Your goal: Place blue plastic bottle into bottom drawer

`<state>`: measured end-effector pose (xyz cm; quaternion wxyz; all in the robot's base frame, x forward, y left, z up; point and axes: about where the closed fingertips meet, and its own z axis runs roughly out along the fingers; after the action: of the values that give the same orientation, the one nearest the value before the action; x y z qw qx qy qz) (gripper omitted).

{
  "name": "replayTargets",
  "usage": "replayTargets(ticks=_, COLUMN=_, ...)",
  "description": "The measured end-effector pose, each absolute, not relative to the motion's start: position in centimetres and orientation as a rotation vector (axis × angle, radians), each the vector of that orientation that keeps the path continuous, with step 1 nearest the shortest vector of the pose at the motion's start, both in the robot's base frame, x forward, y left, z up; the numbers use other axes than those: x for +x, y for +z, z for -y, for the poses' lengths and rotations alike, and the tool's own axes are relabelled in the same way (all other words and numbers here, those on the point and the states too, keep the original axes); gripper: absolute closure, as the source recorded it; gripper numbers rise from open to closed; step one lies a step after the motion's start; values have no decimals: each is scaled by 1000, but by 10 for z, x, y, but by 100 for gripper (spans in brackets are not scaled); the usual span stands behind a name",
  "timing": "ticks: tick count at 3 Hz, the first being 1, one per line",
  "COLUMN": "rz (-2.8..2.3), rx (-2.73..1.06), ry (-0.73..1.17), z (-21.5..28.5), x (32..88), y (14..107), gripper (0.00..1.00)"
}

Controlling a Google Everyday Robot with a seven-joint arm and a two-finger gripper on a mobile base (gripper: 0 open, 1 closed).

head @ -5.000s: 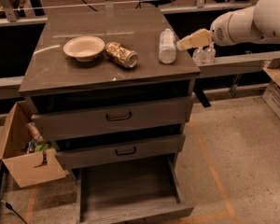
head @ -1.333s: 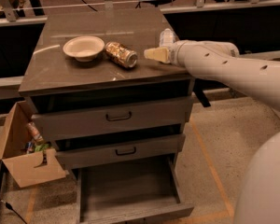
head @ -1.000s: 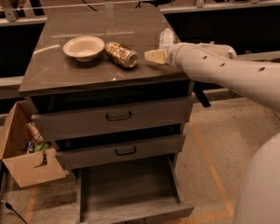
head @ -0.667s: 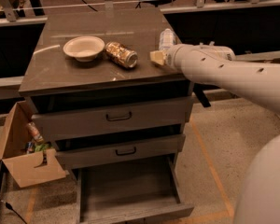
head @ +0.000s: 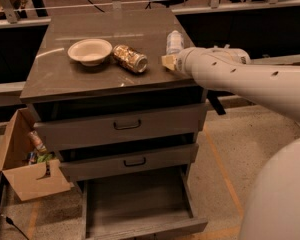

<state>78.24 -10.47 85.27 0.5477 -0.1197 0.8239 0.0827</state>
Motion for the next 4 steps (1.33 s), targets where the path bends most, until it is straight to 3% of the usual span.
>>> replayTargets(ticks=1, rz=-1941, rx=-313, ry=175, z=113, x=767, y=860, gripper=100)
replayTargets(ticks=2, rz=-1901, rx=-293, ry=225, z=148, x=697, y=859, gripper=100)
replayTargets(ticks=3, rz=-1909, rx=-304, ry=227, z=144, x=695, y=861, gripper=100)
replayTargets(ticks=4, rz=-1972, rx=-318, ry=207, z=152, x=656, y=865, gripper=100)
